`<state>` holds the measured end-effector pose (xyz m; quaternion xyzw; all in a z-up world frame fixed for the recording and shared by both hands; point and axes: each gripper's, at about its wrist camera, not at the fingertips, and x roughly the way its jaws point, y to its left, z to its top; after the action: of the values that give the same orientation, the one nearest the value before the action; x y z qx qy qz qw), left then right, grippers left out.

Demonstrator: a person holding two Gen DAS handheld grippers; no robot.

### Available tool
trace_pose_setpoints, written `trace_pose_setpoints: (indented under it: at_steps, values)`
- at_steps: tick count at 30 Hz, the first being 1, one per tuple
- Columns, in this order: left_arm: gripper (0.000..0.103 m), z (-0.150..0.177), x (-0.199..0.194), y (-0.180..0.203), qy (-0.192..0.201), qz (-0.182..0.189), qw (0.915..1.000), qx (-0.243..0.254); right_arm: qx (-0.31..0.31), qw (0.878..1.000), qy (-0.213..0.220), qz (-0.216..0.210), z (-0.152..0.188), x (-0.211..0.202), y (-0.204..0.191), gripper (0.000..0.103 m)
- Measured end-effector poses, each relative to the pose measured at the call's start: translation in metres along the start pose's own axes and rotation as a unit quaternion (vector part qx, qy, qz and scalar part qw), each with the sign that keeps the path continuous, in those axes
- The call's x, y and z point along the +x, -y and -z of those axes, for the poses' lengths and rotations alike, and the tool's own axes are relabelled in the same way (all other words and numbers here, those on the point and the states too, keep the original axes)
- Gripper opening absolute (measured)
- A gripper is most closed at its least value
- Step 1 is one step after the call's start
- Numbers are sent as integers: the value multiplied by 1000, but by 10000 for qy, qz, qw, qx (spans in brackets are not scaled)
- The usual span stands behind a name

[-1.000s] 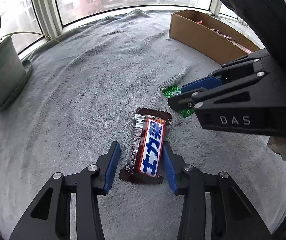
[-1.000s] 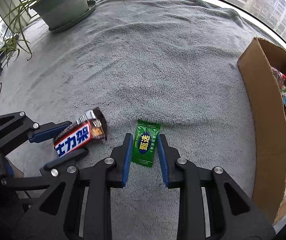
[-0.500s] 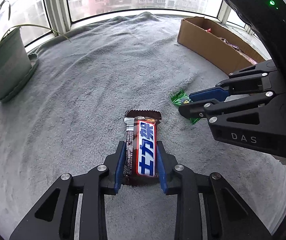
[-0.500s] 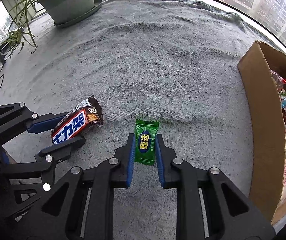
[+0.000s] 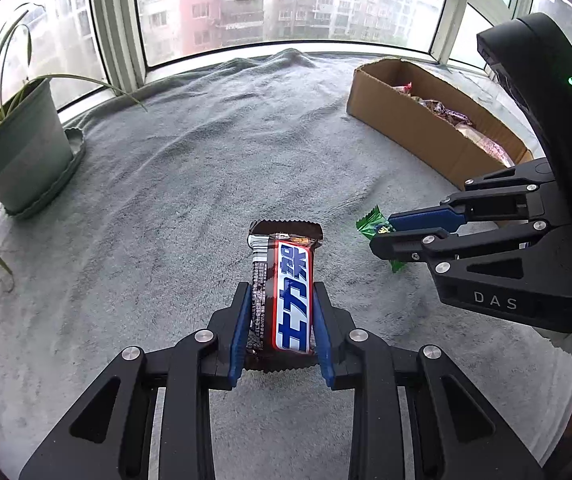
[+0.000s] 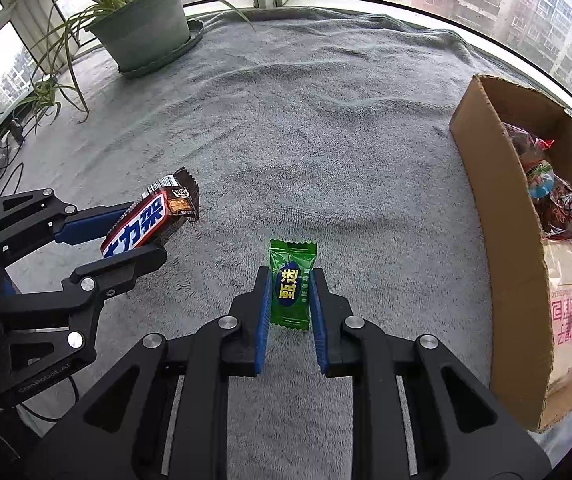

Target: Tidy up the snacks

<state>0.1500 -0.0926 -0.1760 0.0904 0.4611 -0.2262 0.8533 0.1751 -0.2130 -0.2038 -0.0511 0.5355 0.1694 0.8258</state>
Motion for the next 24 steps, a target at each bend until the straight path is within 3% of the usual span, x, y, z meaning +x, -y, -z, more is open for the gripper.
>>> trace_pose_setpoints:
  at_steps: [11, 24]
  values:
    - [27, -23, -21, 19, 322, 141, 9992, 169, 426, 9965, 715, -45, 14, -71, 37, 19]
    - [27, -79, -25, 55, 669, 385, 9962, 402, 1106, 9823, 1415, 539, 41, -150, 122, 19]
